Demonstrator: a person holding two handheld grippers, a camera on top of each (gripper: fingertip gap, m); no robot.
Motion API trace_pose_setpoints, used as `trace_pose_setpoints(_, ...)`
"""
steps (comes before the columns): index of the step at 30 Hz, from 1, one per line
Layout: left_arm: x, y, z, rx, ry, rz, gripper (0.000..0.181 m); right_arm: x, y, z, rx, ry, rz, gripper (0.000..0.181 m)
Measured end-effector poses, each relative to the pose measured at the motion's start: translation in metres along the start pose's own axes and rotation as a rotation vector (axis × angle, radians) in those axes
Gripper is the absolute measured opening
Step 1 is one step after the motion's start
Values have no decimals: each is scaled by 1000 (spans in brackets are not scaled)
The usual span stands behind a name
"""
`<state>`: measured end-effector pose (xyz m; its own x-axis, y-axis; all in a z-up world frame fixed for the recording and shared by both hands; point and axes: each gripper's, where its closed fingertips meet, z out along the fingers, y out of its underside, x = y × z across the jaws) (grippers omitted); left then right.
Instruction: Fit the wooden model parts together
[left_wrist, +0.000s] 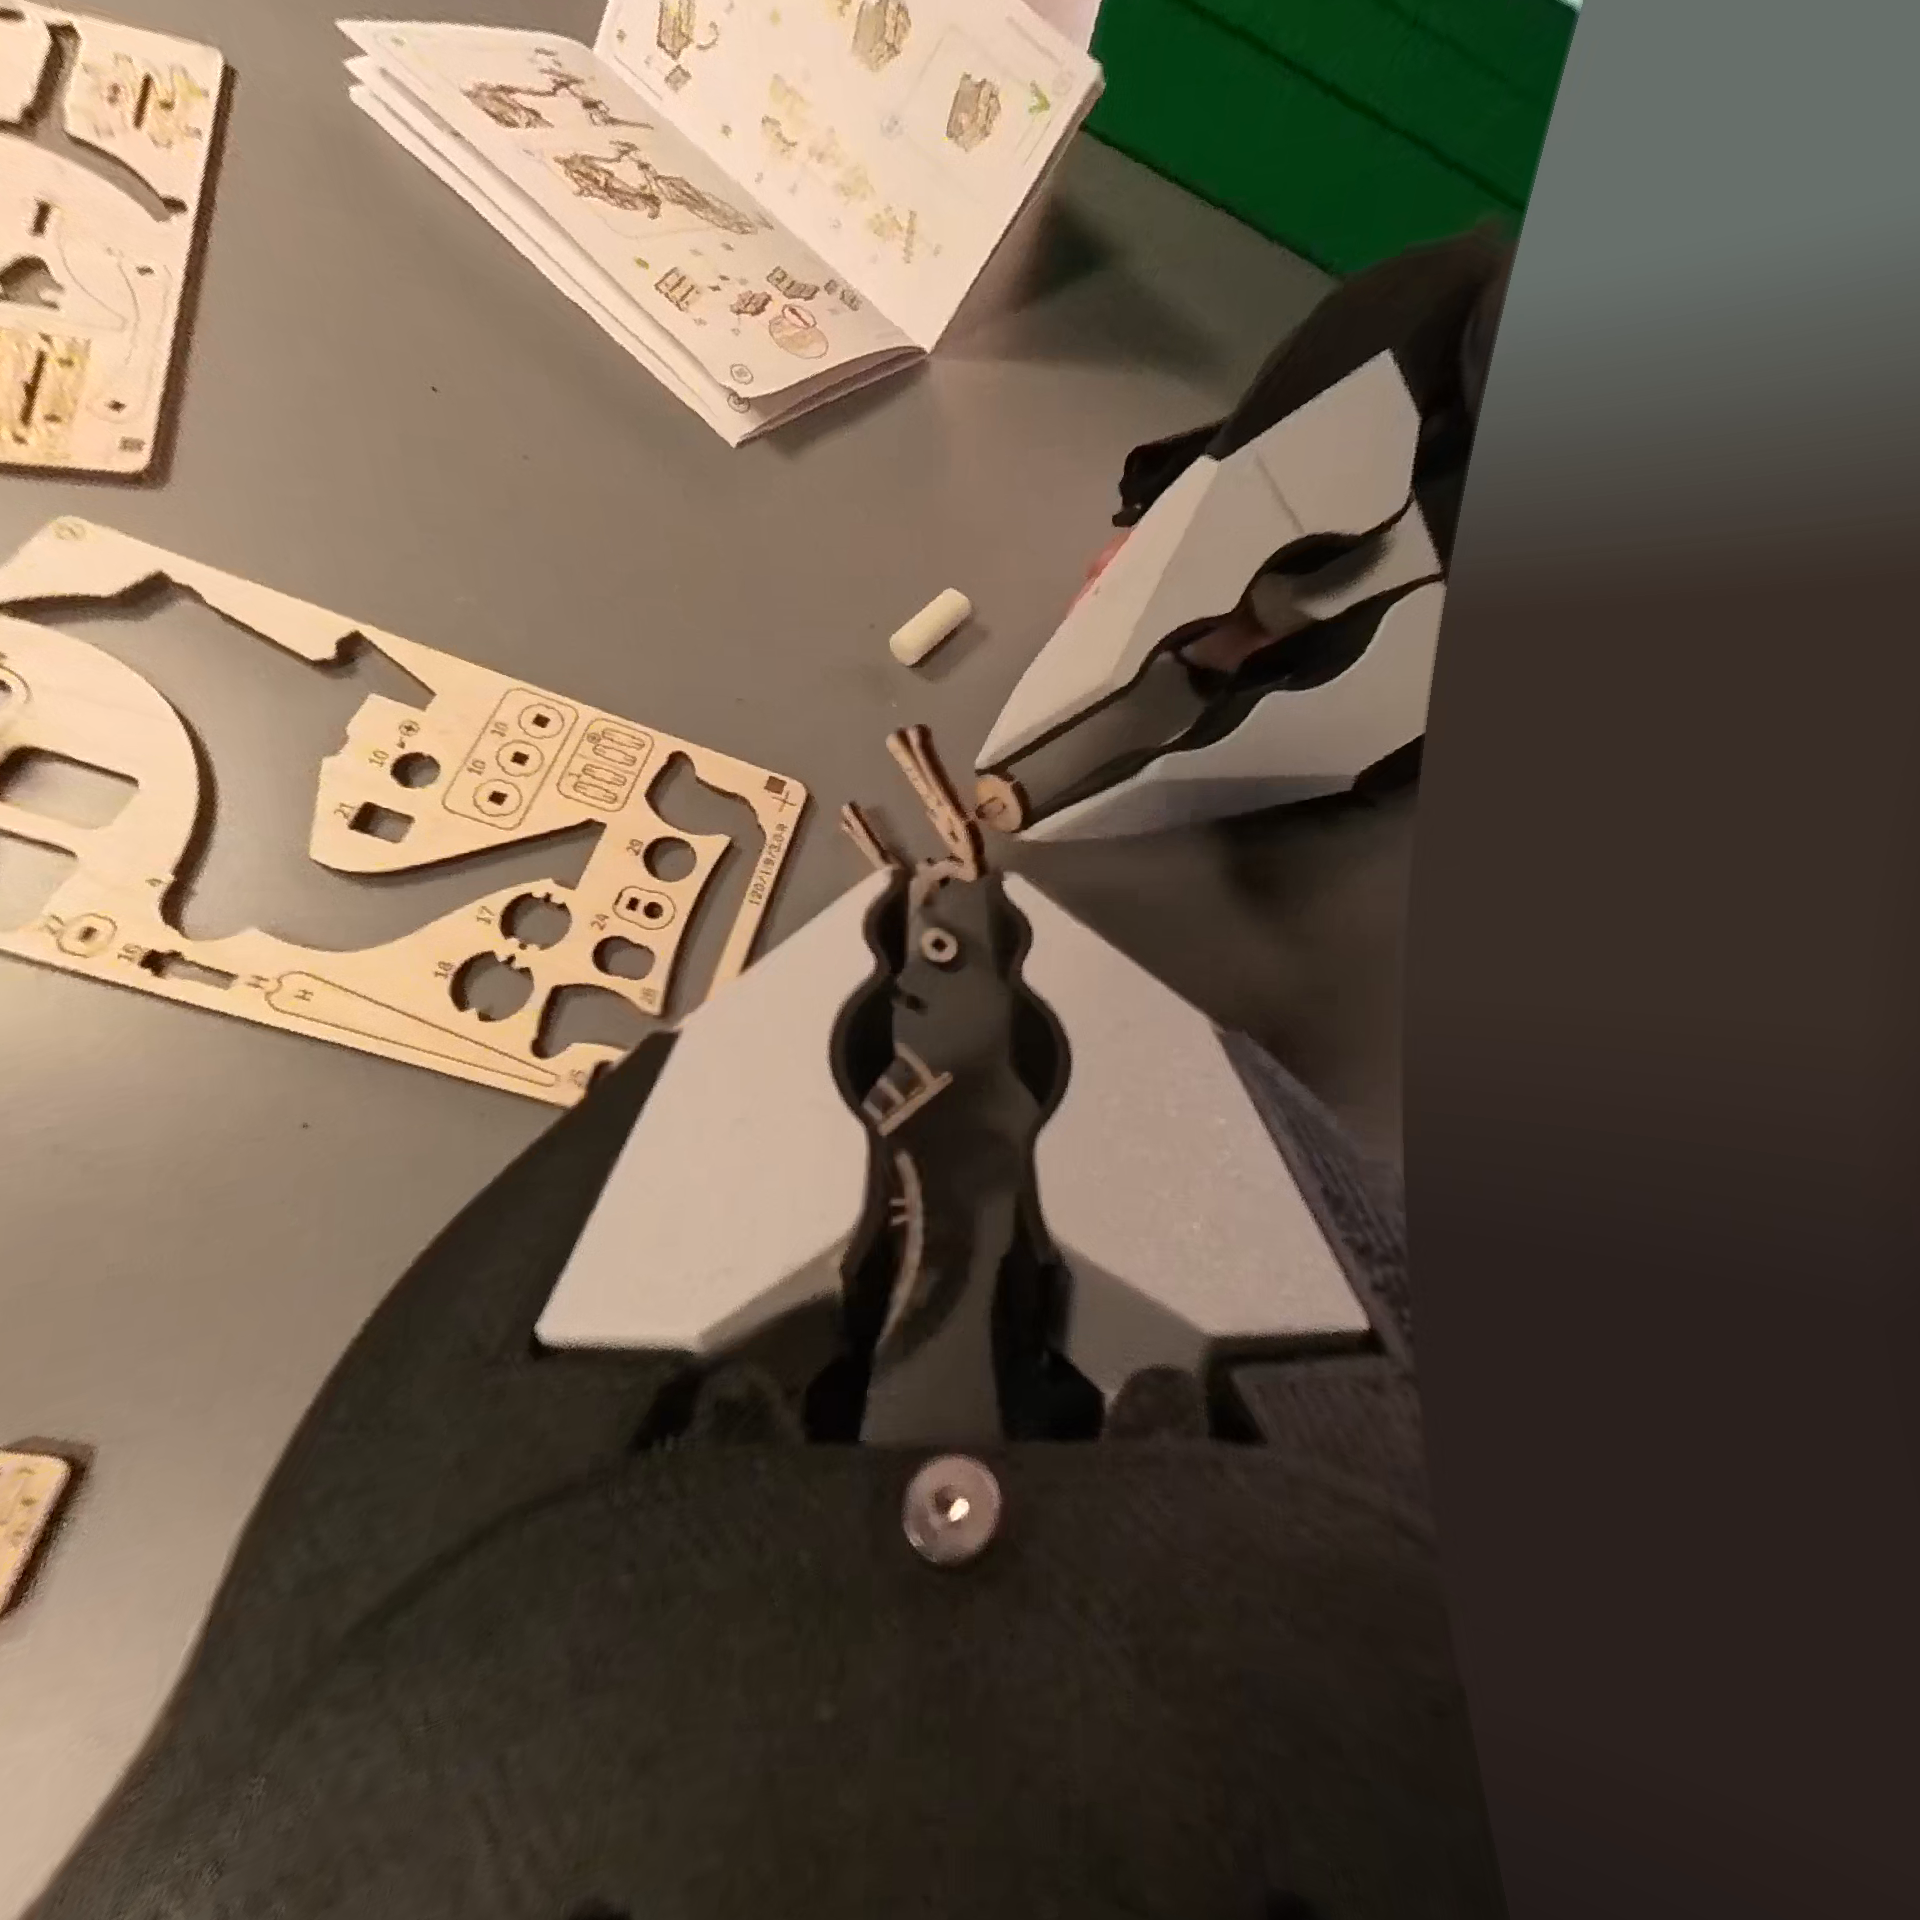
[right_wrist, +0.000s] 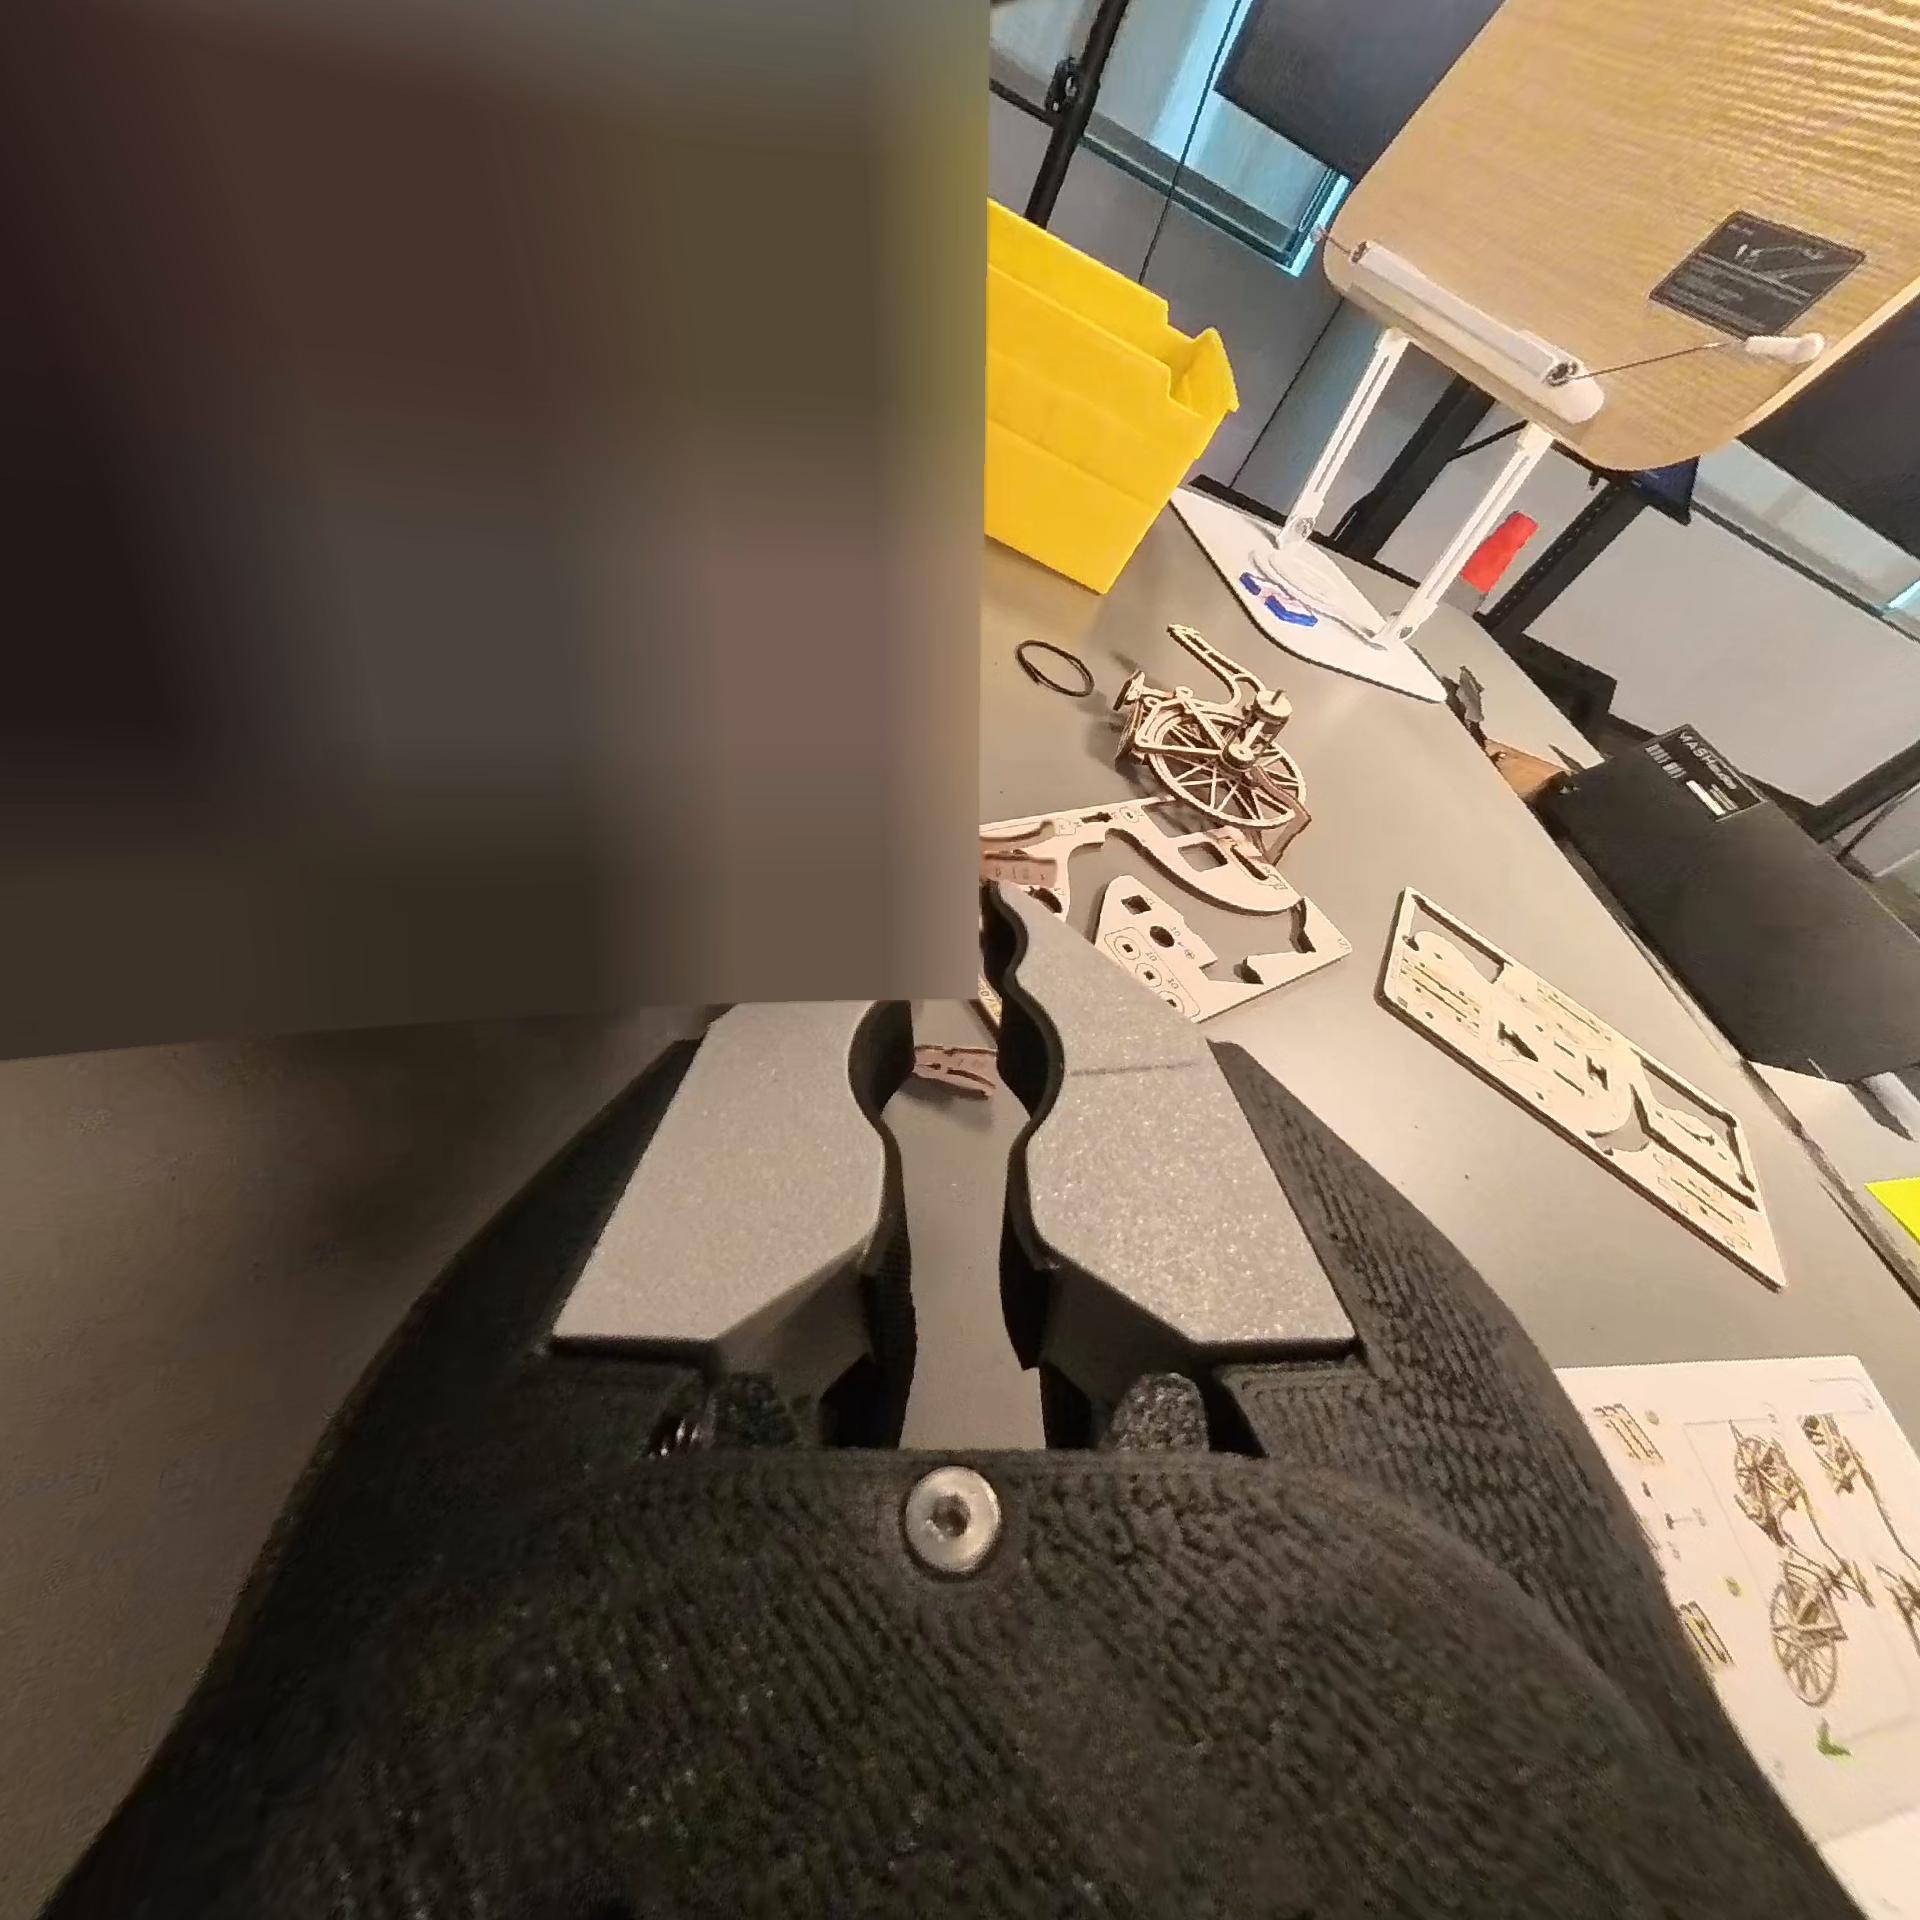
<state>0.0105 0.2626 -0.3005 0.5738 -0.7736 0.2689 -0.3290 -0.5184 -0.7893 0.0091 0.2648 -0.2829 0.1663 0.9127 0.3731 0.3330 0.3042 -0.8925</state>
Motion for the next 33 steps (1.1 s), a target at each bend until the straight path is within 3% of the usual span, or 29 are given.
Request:
trace_pose_setpoints(4, -3, 2, 3, 19, -22, 104, 20, 2, -1, -1, 8, -1, 22, 6)
trace_pose_setpoints(9, 0, -4, 4, 107, -32, 72, 17, 2, -1, -1, 6, -1, 26, 6)
trace_pose_setpoints(33, -7, -2, 10, 194, -153, -14, 4, 3, -2, 1, -1, -2, 111, 6)
